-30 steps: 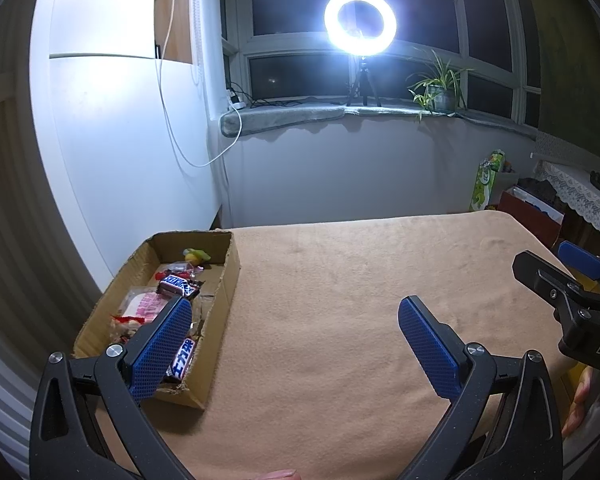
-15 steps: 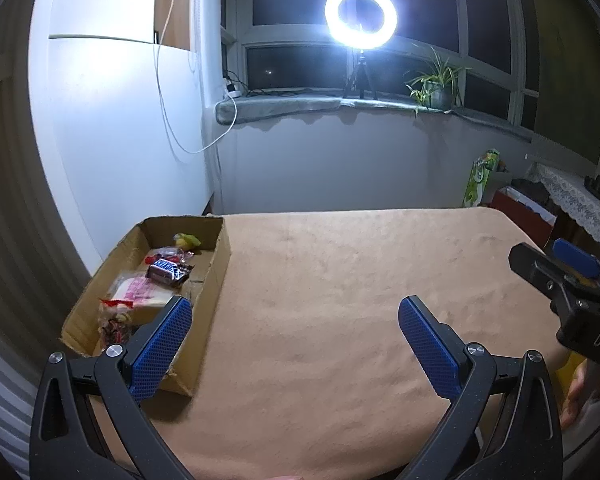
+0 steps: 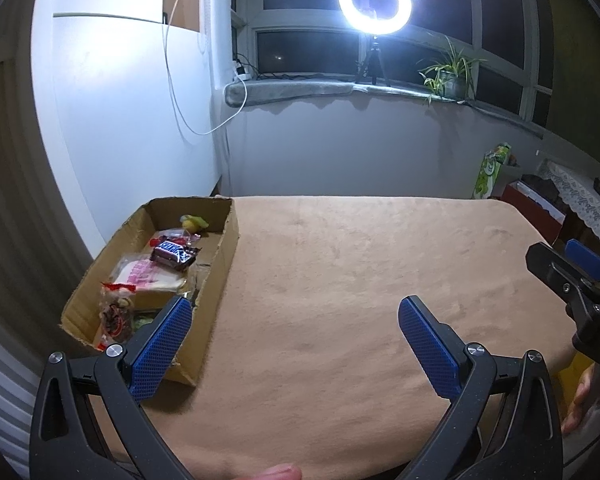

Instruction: Organize snacks

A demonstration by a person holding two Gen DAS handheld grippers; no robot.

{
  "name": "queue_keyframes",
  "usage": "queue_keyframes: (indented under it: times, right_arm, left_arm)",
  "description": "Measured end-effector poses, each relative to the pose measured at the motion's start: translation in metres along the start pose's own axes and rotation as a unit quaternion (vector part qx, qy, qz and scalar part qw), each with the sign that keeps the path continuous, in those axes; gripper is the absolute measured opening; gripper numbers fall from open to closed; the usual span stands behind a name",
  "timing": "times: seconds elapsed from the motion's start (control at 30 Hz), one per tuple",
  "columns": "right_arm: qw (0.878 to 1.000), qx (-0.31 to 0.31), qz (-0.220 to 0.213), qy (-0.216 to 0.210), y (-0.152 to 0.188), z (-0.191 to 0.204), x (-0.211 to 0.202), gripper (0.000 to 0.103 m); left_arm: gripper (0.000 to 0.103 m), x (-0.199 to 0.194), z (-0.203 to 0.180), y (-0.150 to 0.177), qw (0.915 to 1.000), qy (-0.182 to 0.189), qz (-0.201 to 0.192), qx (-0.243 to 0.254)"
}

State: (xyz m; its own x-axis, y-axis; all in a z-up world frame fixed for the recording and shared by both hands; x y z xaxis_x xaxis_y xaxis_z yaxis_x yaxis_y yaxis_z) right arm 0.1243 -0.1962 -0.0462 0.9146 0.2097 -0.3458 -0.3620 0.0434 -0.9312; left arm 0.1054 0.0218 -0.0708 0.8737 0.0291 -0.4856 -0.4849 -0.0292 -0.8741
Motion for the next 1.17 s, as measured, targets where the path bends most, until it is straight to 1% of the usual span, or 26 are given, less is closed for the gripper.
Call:
queue_keyframes:
  times: [0.57,0.93,0.97,1.03,1.17]
  right_arm:
    - [1.000,-0.002,0.001,-0.001,0.003,0.001,0.001,0.103]
    - [1.000,-0.001,0.003,0.000,0.003,0.003,0.001,0.103]
    - [1.000,-0.002,0.004,-0.001,0.003,0.002,0.000,0.103]
    - [1.000,-0.003,0.005,-0.003,0.005,0.002,0.000,0.103]
    - [1.000,-0.003,0.007,-0.003,0.006,0.001,-0.001,0.103]
  left_arm:
    - [0.103,0.000,0.000,-0.002,0.9999,-0.006,-0.007,0.015]
    - [0.103,-0.001,0.000,-0.002,0.9999,-0.004,-0.005,0.012]
    - [0.103,-0.001,0.001,-0.002,0.9999,-0.005,-0.007,0.011]
    - [0.103,-0.003,0.006,-0.003,0.9997,-0.019,-0.014,0.006]
    - [0.103,-0.003,0.009,-0.003,0.9996,-0.023,-0.017,0.009]
Point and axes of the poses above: each gripper's, at about its wrist camera, not at the fingertips, and x roughly the way its jaws point, z to its left, y to its underside, the point moved 8 cm from there along x, roughly the way its jaws point, and after that the axes turned 8 degrees about -z, right-handed, at the moved point
